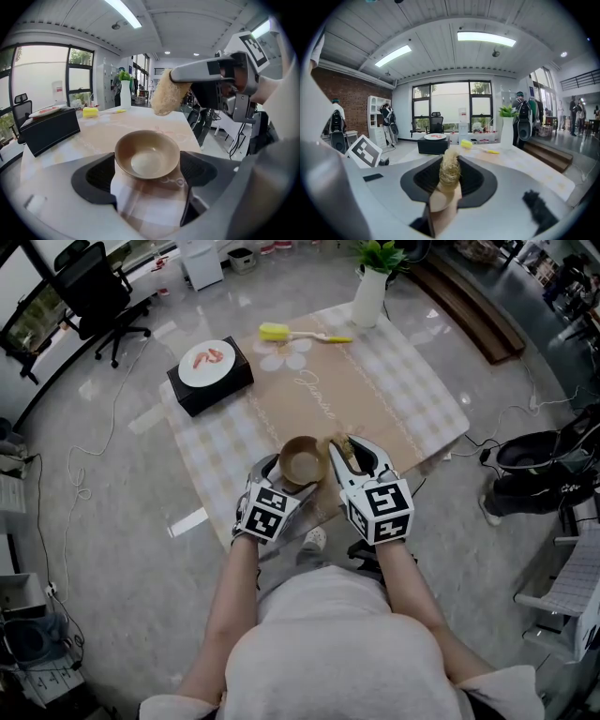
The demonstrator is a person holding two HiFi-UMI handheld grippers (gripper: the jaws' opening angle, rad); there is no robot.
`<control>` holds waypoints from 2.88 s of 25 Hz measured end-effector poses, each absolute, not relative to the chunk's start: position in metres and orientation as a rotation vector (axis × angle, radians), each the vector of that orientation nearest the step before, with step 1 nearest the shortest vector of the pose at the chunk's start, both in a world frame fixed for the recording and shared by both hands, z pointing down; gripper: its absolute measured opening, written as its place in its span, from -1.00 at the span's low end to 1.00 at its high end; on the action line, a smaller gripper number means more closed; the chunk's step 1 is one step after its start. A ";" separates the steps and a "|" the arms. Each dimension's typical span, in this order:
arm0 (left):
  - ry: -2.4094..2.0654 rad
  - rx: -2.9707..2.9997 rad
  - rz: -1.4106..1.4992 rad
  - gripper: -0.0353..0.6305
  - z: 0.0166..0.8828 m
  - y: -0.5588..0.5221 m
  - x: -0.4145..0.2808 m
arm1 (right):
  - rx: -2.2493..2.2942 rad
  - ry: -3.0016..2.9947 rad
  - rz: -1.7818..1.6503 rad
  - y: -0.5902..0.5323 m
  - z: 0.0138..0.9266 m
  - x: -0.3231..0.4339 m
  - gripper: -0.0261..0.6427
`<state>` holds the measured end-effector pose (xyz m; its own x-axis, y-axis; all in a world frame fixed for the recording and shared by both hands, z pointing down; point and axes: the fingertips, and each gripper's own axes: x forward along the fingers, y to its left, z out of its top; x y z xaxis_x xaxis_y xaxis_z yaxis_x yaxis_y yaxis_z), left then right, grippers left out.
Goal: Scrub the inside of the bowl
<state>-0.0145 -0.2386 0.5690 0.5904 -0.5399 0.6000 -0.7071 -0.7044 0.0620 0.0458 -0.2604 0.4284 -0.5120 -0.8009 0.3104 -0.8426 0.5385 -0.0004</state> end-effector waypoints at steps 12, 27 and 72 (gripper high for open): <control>-1.006 2.524 0.806 0.41 0.570 -0.238 -0.015 | 1.177 -2.584 0.312 -0.280 0.450 0.010 -0.64; -1.001 2.501 0.835 0.40 0.573 -0.238 -0.015 | 0.798 -2.584 0.263 -0.294 0.483 -0.045 -0.64; -0.963 2.506 0.841 0.42 0.577 -0.238 -0.017 | 0.707 -2.466 0.389 -0.262 0.492 0.032 -0.64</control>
<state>-0.0173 -0.2382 0.5773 0.5976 -0.4973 0.6290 -0.6902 -0.7182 0.0879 0.0321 -0.2622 0.4921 -0.7162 -0.4025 0.5701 -0.5583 0.8206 -0.1221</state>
